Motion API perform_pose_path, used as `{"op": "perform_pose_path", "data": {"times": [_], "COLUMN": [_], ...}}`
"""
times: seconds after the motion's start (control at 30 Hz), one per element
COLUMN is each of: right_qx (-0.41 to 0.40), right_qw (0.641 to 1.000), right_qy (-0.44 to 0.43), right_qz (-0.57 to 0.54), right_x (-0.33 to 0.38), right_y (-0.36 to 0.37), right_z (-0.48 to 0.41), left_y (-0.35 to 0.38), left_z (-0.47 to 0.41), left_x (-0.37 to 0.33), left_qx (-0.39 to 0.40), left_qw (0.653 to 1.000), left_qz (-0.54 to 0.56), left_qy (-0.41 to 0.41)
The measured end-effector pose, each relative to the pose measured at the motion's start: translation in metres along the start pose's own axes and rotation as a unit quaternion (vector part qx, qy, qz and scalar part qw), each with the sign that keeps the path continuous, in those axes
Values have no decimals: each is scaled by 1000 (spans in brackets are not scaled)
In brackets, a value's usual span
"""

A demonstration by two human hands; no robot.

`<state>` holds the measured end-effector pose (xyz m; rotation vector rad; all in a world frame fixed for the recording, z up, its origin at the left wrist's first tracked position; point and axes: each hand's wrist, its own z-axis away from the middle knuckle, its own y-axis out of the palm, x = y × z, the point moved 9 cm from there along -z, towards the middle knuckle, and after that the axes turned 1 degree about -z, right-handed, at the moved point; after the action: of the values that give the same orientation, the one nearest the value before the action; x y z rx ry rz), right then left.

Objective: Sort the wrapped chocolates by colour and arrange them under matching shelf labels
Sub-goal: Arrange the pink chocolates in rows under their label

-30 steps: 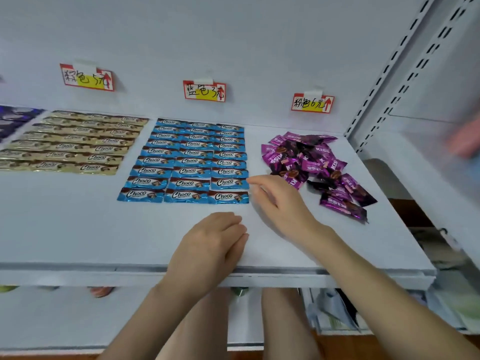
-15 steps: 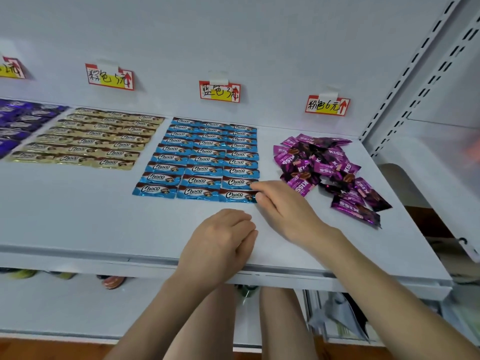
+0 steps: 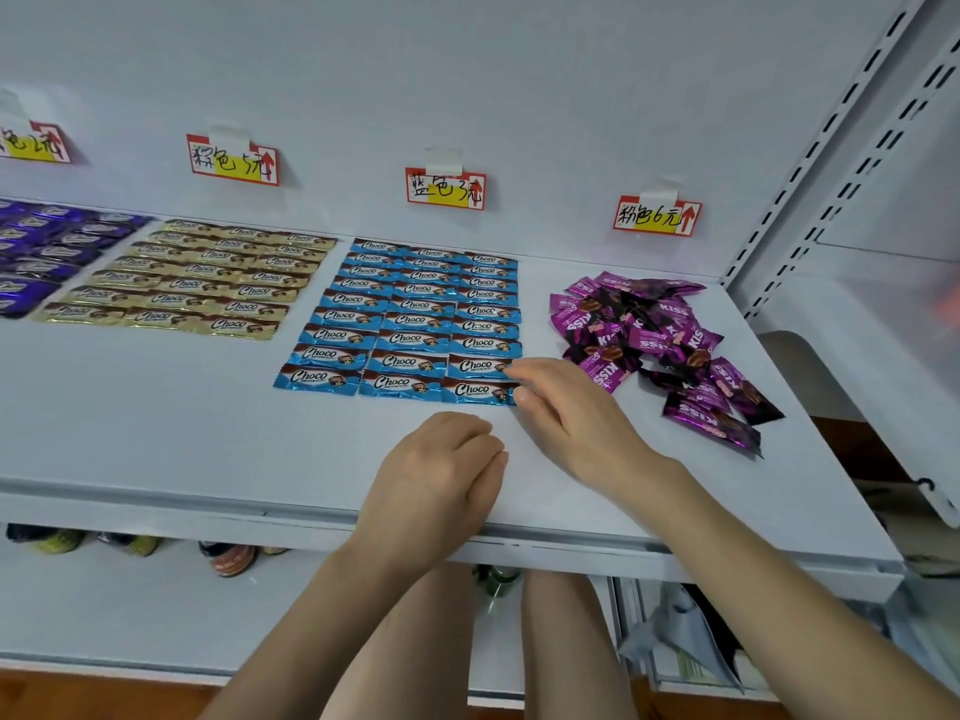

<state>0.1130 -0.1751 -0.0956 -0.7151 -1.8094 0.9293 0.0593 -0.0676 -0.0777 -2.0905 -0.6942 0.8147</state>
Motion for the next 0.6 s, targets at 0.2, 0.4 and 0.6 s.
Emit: {"op": "perform_pose_path", "data": {"times": [0.2, 0.4, 0.6], "right_qx": [11, 26, 52], "right_qw": [1000, 997, 995], "right_qy": [-5, -7, -5], "right_qz": [9, 68, 82], "right_x": [9, 19, 19], "right_y": [1, 11, 21], "right_z": [2, -4, -4], "left_y": [-26, -6, 10], "left_z": [11, -2, -2], "left_x": [47, 90, 95], "left_qx": [4, 161, 216], "left_qw": [995, 970, 960], "left_qz": [-64, -120, -118], "left_qy": [-81, -137, -131]}}
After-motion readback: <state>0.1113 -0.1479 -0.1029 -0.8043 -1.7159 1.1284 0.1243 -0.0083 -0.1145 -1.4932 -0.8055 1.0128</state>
